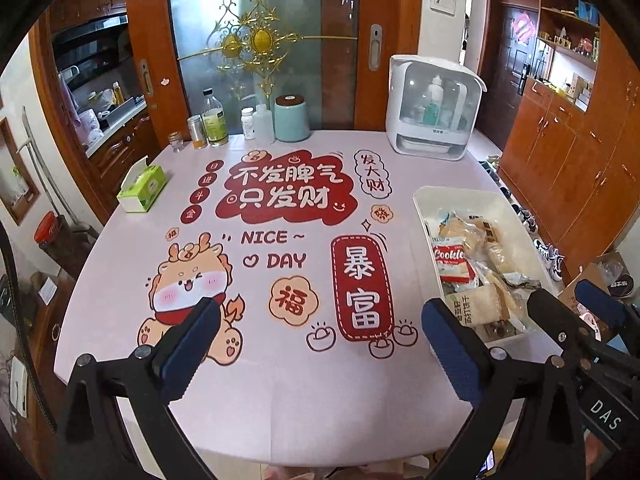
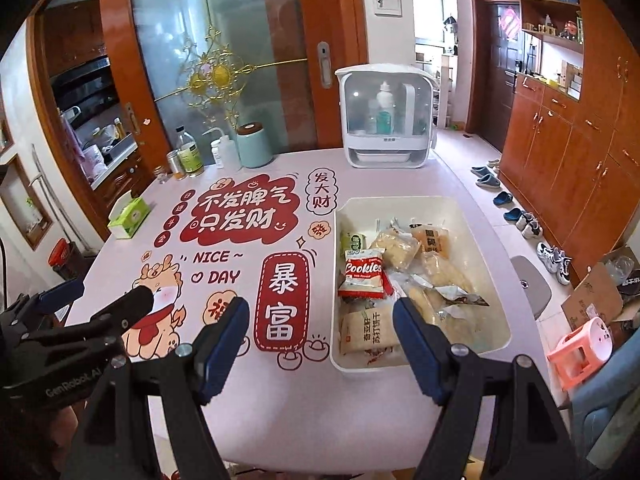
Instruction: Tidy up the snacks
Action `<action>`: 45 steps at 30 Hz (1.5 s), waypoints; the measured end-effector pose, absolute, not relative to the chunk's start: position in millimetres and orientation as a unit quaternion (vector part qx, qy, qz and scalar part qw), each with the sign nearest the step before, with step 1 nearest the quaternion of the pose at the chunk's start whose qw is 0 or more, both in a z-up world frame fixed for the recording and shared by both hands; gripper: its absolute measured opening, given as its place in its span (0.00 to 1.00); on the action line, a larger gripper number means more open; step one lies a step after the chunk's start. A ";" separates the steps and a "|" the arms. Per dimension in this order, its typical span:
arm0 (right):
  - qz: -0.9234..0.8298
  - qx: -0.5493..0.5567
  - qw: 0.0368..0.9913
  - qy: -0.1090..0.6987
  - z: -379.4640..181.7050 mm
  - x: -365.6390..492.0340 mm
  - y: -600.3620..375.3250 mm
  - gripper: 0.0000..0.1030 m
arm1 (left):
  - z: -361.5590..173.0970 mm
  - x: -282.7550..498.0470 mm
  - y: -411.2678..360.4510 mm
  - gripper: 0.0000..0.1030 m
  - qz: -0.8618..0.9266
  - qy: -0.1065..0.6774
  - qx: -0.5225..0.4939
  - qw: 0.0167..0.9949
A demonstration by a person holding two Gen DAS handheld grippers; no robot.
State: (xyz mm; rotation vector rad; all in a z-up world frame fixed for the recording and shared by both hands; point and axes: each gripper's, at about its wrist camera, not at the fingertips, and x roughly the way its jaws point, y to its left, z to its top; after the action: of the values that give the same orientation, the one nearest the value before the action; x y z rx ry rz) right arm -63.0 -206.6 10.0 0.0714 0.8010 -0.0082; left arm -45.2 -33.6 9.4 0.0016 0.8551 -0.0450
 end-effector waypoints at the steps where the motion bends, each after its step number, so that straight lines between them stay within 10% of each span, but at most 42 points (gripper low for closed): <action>1: -0.002 0.037 0.920 0.391 9.1 -64.7 -208.5 0.73 | 8.4 -46.4 -35.2 0.97 -0.021 0.417 0.002 0.909; 45: -0.001 0.050 0.905 0.421 -16.5 -60.8 -238.5 0.73 | -20.1 -35.1 -58.8 0.97 -0.016 0.453 0.001 0.891</action>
State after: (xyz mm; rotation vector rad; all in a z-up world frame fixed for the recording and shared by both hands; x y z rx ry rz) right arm -60.8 -238.5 -16.5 0.1033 0.8704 -0.0025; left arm -35.1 -58.8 -20.1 0.0016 0.9400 -0.0327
